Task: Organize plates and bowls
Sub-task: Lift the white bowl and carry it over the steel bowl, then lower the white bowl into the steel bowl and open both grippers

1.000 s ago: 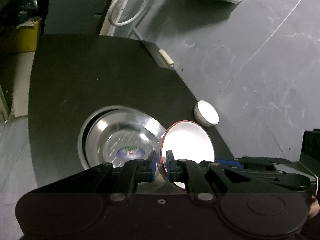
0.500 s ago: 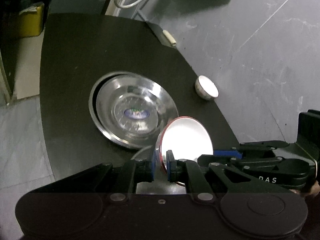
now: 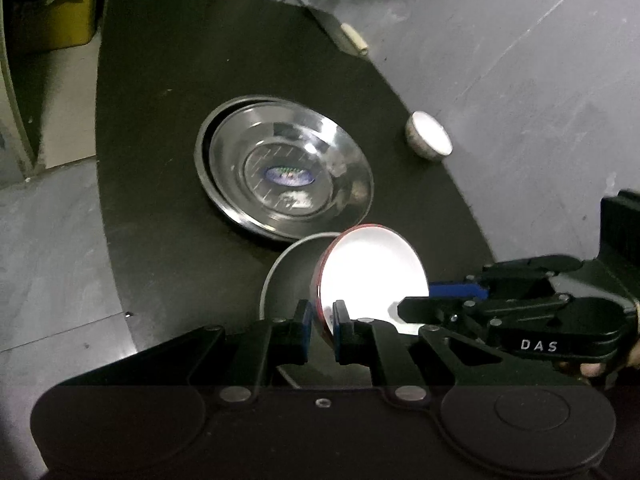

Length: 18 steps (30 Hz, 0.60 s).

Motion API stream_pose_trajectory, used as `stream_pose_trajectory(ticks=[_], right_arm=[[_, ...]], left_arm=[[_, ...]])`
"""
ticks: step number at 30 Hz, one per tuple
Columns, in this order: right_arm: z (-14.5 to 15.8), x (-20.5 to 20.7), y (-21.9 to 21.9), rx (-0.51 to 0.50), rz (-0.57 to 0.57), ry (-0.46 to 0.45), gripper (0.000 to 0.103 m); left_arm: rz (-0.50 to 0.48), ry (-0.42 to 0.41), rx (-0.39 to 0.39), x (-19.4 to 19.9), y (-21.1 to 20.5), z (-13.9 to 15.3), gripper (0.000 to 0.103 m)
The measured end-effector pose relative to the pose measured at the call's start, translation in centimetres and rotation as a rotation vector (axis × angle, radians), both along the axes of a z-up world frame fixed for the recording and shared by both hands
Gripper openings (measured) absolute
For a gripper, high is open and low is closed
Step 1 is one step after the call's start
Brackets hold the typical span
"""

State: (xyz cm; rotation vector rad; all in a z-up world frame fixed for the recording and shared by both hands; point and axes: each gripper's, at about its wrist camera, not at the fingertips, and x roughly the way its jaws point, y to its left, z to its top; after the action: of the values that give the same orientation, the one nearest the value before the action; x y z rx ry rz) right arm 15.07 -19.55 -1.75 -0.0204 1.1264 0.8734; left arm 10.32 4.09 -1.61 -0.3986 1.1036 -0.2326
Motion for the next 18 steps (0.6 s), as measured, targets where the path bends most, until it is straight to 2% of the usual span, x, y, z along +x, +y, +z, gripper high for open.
stream_pose_trajectory(ticks=[5, 18], right_arm=[[-0.3, -0.1, 0.7, -0.024, 0.038, 0.017, 0.020], [-0.9, -0.4, 1.8, -0.069, 0.091, 0.032, 0.020]], left_arm=[[-0.019, 0.045, 0.052, 0.2, -0.6, -0.1, 0.012], [-0.017, 0.103, 0.066, 0.6, -0.6, -0.6, 0.016]])
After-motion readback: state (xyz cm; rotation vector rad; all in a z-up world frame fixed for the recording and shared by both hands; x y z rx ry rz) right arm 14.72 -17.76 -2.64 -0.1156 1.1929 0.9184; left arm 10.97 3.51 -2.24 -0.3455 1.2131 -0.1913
